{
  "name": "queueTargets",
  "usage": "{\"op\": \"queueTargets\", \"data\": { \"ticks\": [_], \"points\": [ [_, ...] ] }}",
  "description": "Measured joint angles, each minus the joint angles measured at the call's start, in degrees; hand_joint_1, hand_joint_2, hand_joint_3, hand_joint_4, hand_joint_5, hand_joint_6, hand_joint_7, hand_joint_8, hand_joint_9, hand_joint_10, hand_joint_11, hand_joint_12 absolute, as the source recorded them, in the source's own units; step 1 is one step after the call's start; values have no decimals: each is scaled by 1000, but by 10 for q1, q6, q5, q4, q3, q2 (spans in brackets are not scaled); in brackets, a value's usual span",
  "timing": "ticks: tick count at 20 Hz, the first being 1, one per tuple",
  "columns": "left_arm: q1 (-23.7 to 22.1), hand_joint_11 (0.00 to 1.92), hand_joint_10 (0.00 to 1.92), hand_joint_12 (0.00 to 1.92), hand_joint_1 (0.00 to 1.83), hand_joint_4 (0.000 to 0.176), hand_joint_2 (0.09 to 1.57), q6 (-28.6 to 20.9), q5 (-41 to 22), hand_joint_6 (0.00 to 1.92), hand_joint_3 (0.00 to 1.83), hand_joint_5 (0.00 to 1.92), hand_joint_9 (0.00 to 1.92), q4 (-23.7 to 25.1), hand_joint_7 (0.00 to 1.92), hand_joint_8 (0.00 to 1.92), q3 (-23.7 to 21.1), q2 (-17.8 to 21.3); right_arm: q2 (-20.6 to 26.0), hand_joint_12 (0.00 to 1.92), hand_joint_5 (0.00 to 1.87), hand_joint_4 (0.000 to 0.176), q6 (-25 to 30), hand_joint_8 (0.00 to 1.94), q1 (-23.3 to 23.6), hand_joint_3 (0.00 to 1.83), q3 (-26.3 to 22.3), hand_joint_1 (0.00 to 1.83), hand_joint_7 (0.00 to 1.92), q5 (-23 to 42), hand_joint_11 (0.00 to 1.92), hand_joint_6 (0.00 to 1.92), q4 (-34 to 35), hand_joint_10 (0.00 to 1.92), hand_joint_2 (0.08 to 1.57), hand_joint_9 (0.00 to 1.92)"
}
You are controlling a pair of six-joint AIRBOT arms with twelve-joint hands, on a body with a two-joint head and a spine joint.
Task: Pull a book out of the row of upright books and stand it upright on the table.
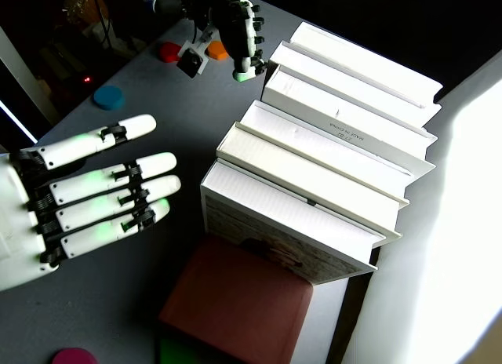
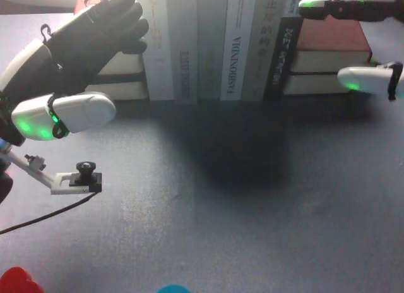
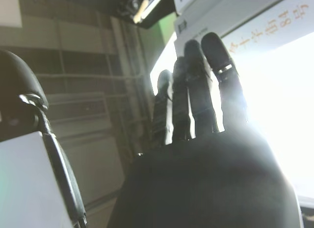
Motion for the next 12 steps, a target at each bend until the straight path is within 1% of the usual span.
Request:
{"op": "queueTargets", "data": {
  "ticks": [1,2,3,4,6,7,9,11,12],
  "points": [
    [0,0,14,912,942,3,820,0,1,8,4,288,290,2,264,8,0,0,3,33,548,124,-1,0,6,70,0,610,0,0,0,3,-6,0,1207,0],
    [0,0,16,965,923,3,826,0,1,6,4,286,305,1,275,7,0,0,7,6,560,127,-3,0,17,62,0,622,0,0,0,7,-16,0,1196,0],
    [1,0,20,1018,949,0,815,0,0,5,0,291,330,-2,298,10,0,0,10,0,577,166,-8,0,27,52,-3,649,0,-1,0,12,-19,0,1182,0],
    [2,0,20,1050,948,0,812,0,2,4,0,294,345,-4,311,9,0,0,17,0,581,172,-14,0,42,57,-8,696,0,0,0,12,-27,0,1196,0],
    [4,0,16,1062,952,0,799,0,2,5,0,299,343,-3,317,8,0,0,22,0,590,175,-27,0,68,68,-10,779,0,1,0,11,-42,0,1218,0],
    [5,0,9,1058,958,0,799,0,2,4,0,299,331,-3,309,3,0,0,22,0,597,176,-37,0,89,62,-10,860,0,-12,0,11,-55,0,1210,0],
    [6,0,13,1069,1005,0,823,0,3,9,4,322,350,-3,326,5,0,0,21,0,581,176,-46,0,118,53,-6,777,0,-39,0,4,-83,0,1205,0],
    [6,0,13,1107,1007,0,828,0,3,8,3,333,362,-6,333,3,0,0,7,0,568,176,-47,0,147,41,10,698,0,-75,0,6,-106,0,1202,0],
    [6,0,9,1073,1013,11,791,0,3,8,0,342,358,-5,339,4,0,1,-1,0,563,174,-47,0,155,23,17,612,0,-89,0,3,-110,0,1170,0]
  ]
}}
